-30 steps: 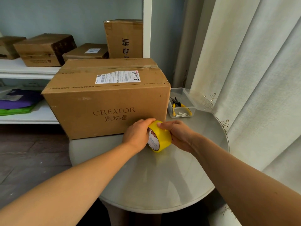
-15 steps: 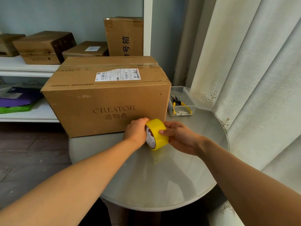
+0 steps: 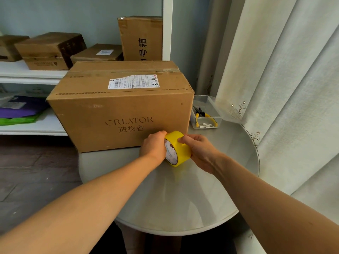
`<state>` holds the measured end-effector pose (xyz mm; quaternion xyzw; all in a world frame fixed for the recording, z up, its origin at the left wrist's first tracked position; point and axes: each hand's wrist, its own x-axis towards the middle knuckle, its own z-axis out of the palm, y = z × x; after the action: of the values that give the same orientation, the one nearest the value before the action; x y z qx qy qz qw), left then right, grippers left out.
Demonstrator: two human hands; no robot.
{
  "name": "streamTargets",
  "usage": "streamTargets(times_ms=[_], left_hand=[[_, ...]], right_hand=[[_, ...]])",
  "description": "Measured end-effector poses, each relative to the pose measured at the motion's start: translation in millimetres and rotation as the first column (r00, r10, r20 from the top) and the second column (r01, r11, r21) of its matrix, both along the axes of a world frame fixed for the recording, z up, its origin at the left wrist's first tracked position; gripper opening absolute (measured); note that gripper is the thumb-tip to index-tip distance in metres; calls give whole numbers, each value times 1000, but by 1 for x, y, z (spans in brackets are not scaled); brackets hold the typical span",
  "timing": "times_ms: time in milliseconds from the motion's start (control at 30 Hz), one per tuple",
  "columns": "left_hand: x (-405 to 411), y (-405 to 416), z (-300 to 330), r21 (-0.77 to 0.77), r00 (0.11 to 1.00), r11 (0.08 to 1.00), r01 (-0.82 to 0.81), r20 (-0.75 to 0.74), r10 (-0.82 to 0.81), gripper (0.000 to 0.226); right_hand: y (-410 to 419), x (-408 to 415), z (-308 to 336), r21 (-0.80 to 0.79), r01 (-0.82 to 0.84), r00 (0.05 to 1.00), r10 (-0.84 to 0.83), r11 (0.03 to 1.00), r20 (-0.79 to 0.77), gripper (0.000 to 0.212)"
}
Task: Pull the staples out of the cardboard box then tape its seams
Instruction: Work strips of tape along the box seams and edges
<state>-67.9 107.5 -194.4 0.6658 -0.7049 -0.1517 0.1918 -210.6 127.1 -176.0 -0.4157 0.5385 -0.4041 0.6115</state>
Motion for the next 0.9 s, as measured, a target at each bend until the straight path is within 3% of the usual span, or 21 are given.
streamTargets(times_ms=[67,333,567,800,900], left_hand=[[1,-1,0,19,1000,1000,-14,-10,14,23],[0,-7,2,135,988,987,-85,-115,101,21],[4,-16,-8,290,878,948,-135,-408,249,12],[4,-19,-8,378,791,917,-131,-518,326,18],[3,-18,-11,343,808,929,-136,-504,304,20]], right_hand=[[-1,4,-2,-7,29,999,-29,1000,-36,6],[5,-1,-6,-101,-51,998,53,994,18,23],[9,-9,-16,-80,-59,997,63,995,52,25],[9,-12,-14,-85,-89,979,103,992,175,26],[7,-14,-11,-57,-100,978,109,993,180,26]])
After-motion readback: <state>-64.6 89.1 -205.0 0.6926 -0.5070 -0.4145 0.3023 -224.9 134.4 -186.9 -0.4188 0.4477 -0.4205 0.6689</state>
